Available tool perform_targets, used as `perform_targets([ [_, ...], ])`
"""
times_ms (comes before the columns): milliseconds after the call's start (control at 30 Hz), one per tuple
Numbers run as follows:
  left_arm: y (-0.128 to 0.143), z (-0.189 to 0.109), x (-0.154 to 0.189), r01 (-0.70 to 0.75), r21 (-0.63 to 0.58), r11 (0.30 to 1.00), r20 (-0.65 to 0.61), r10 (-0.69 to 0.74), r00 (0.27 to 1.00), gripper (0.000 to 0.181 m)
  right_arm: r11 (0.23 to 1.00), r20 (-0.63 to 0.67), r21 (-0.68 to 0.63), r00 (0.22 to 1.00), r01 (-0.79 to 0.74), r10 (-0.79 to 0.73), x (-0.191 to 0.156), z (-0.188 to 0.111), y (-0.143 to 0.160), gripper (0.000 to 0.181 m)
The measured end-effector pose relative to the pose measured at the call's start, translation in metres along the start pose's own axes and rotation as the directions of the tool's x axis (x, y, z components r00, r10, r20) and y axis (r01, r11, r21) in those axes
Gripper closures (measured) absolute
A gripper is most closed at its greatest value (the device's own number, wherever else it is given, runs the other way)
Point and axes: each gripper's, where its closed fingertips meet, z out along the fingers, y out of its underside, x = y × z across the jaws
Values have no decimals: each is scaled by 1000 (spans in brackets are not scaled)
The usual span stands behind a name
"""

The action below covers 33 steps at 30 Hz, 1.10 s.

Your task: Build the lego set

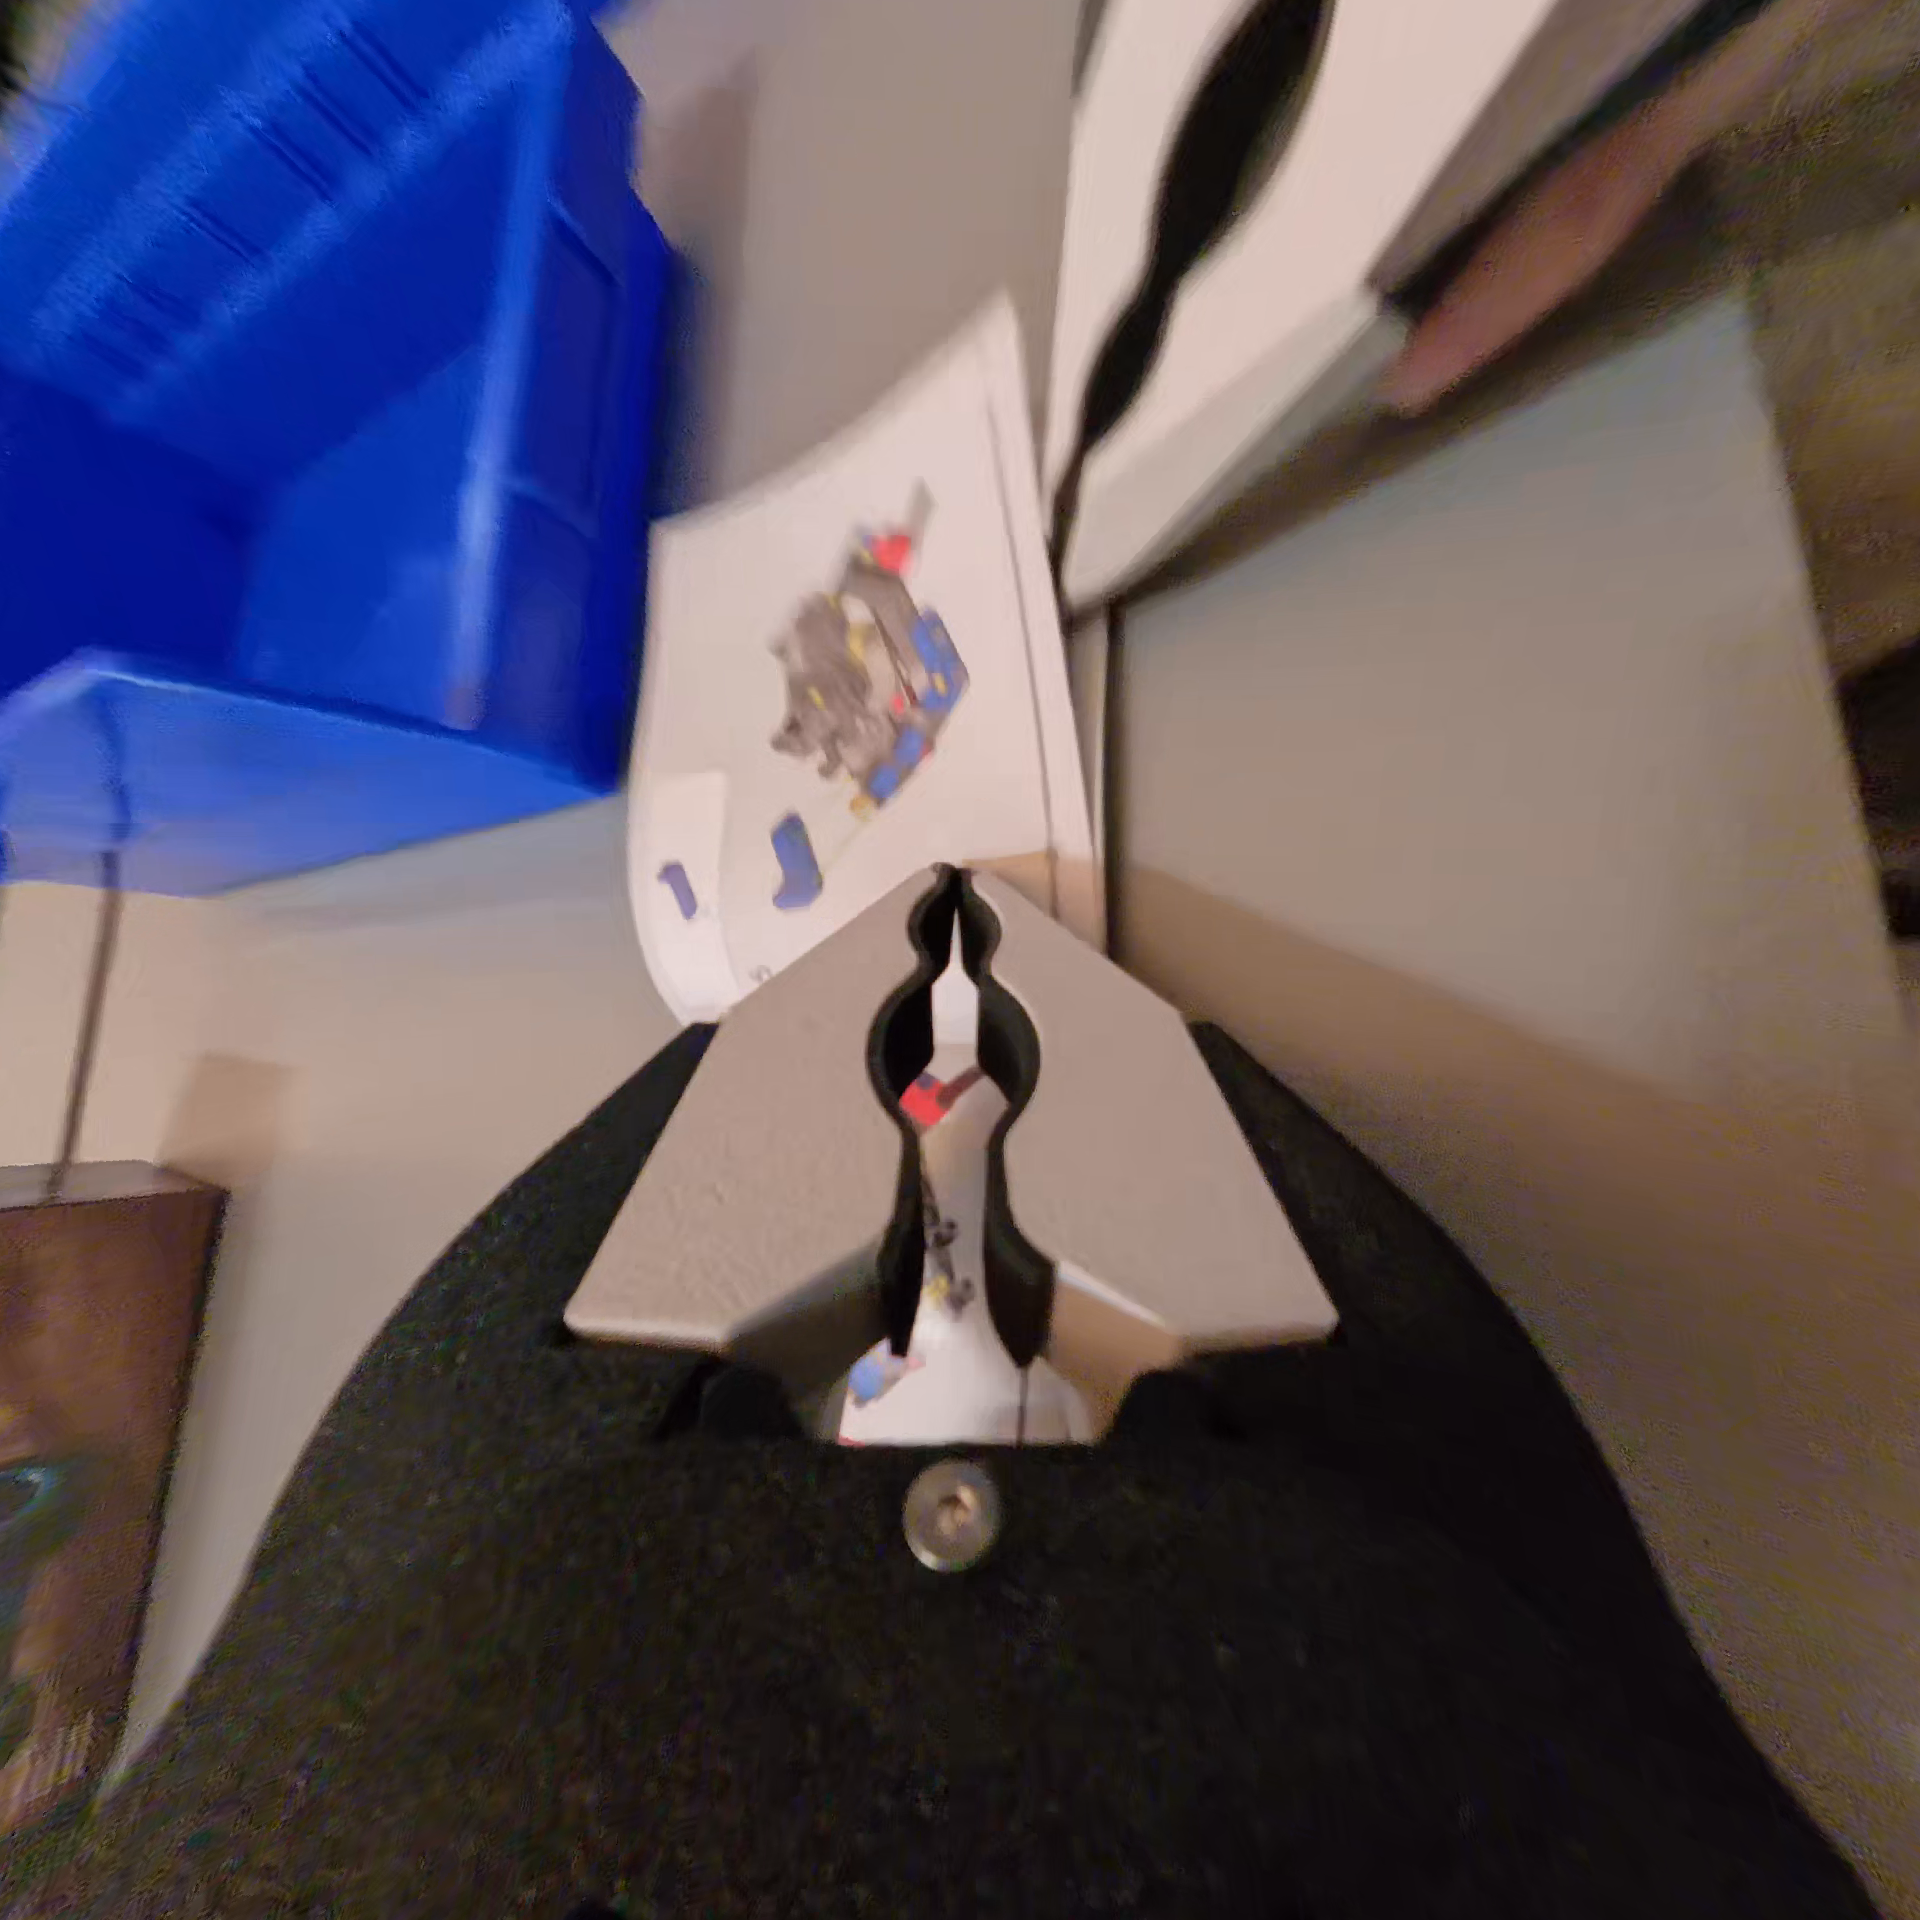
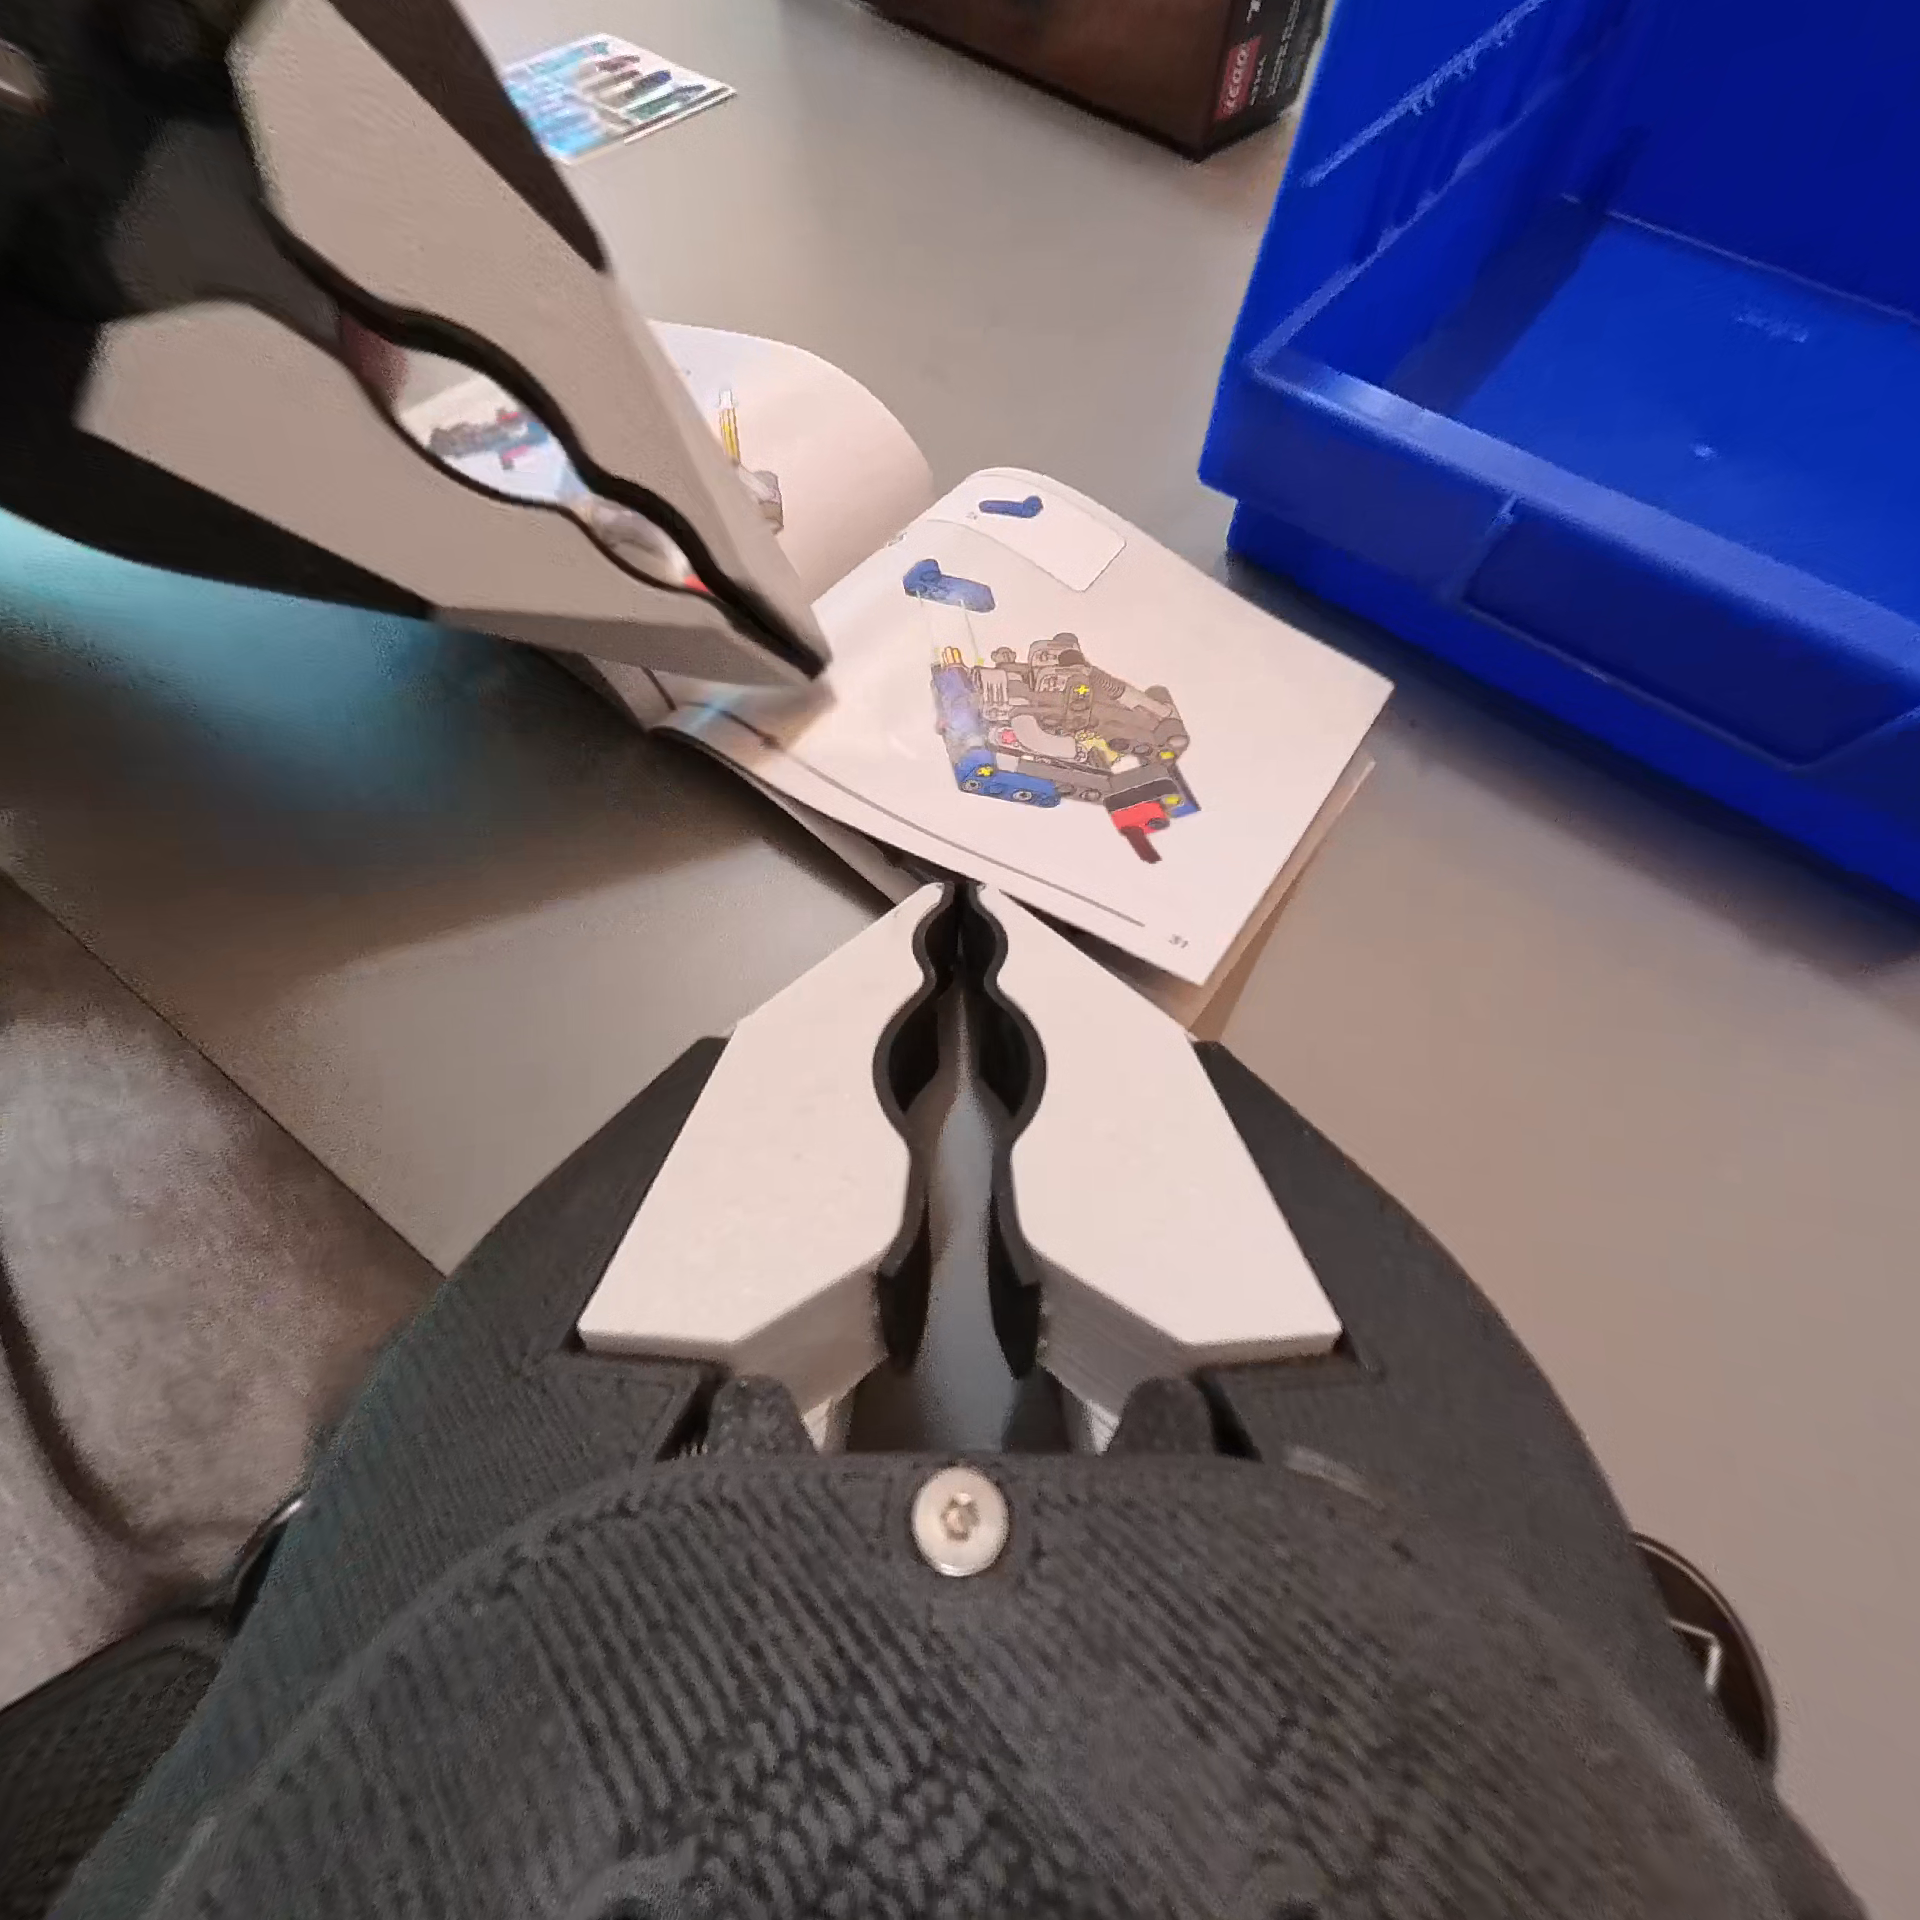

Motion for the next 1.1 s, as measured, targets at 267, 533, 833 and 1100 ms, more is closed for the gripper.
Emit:
perform_targets([
  [267, 6, 5, 4, -65, -15, 998, 10, 65, 998, 181, 964, -180, -128, 951, 231, -252, 10, 9, -1, 181],
  [533, 11, -1, 3, -145, -34, 989, 32, 147, 989, 181, 929, -247, -259, 912, 263, -327, 18, 13, 5, 181],
  [833, 30, -19, -4, -238, -149, 960, 56, 249, 967, 181, 945, -243, -243, 929, 219, -278, 18, 13, 6, 181],
  [1100, 27, -34, -17, -107, -149, 983, 152, 130, 980, 180, 969, -228, -172, 950, 176, -213, 19, 12, 2, 181],
])
